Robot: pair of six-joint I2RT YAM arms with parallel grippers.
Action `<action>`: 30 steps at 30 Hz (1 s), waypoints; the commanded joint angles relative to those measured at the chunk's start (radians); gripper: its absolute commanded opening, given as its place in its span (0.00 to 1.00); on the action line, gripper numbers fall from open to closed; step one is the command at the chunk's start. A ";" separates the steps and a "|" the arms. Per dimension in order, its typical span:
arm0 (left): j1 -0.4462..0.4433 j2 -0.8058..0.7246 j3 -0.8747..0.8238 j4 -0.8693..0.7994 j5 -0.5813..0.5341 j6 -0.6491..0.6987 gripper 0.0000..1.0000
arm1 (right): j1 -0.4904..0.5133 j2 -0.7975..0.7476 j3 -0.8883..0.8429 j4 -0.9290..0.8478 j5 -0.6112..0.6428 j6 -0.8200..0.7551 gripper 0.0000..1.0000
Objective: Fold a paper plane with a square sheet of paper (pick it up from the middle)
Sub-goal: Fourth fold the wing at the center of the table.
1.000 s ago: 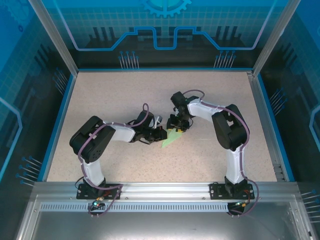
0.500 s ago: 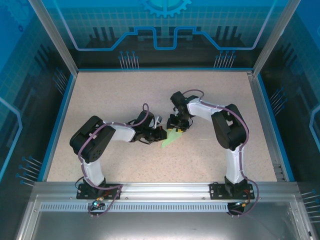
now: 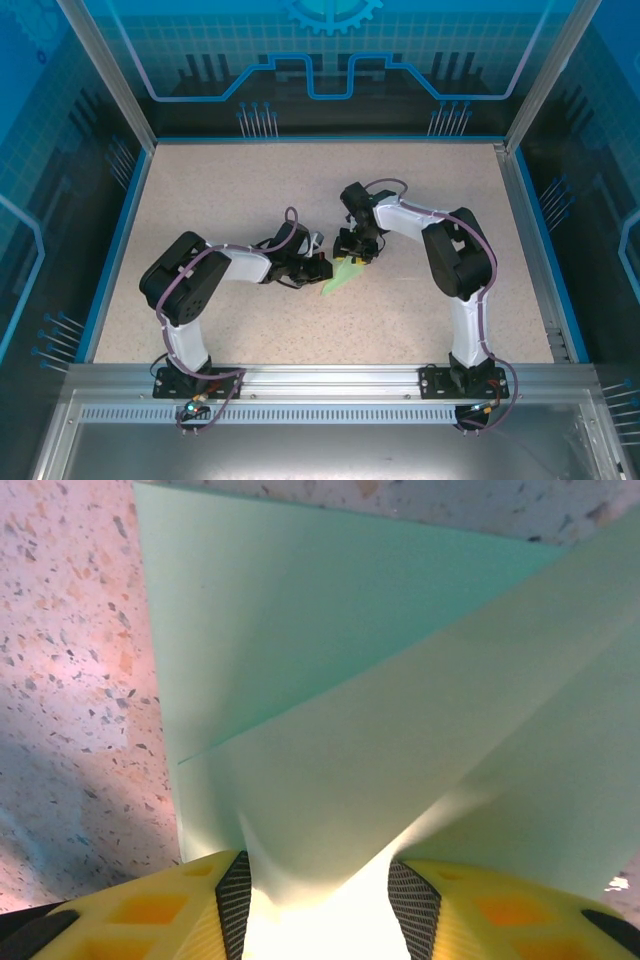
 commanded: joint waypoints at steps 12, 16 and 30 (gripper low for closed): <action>-0.009 0.049 0.039 -0.153 -0.060 0.047 0.02 | -0.007 -0.261 -0.190 0.208 -0.020 -0.060 0.44; -0.011 0.060 0.053 -0.179 -0.060 0.053 0.01 | -0.007 -0.283 -0.267 0.299 -0.090 -0.079 0.36; -0.012 0.062 0.067 -0.238 -0.080 0.055 0.00 | 0.000 -0.143 -0.298 0.412 -0.213 -0.092 0.09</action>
